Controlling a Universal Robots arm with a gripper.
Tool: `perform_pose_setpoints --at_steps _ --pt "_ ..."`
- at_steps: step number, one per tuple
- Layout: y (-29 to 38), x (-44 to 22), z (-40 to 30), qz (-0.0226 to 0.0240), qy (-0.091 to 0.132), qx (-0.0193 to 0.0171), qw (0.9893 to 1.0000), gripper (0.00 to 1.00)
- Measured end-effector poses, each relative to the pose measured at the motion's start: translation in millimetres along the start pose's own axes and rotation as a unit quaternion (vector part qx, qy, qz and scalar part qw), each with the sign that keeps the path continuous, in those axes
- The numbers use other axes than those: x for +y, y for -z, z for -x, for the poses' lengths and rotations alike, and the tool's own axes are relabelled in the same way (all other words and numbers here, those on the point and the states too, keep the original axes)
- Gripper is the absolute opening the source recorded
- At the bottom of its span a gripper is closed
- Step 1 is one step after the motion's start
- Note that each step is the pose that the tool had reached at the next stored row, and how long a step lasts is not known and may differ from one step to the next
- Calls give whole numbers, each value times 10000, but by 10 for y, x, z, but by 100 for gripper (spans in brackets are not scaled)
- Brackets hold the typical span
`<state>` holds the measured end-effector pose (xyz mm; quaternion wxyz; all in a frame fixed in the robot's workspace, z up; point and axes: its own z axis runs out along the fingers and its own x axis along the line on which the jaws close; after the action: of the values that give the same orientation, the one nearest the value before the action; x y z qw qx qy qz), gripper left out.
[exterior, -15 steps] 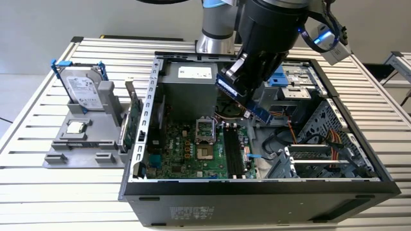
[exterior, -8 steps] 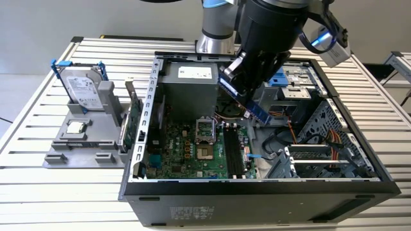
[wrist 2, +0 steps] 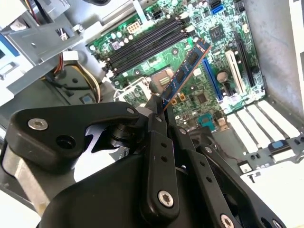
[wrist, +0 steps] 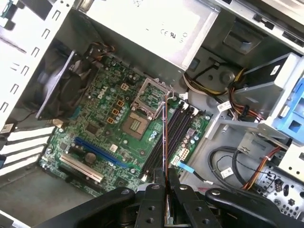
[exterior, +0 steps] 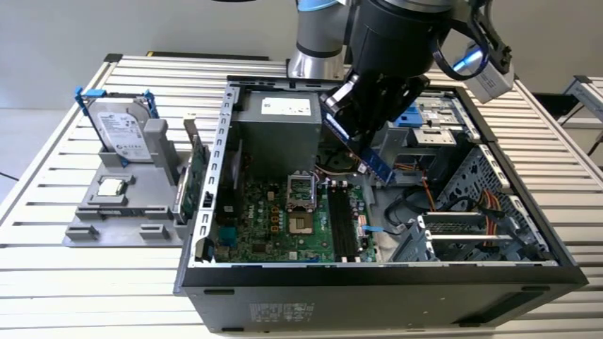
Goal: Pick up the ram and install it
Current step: 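Insert the ram into the slot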
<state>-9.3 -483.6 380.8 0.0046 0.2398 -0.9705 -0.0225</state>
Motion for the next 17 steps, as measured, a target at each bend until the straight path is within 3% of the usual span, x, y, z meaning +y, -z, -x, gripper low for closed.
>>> perform_pose_setpoints --at_steps 8,17 --pt "0 0 0 -1 -430 -20 9991 0" --pt "-1 0 0 -2 -911 -42 9958 0"
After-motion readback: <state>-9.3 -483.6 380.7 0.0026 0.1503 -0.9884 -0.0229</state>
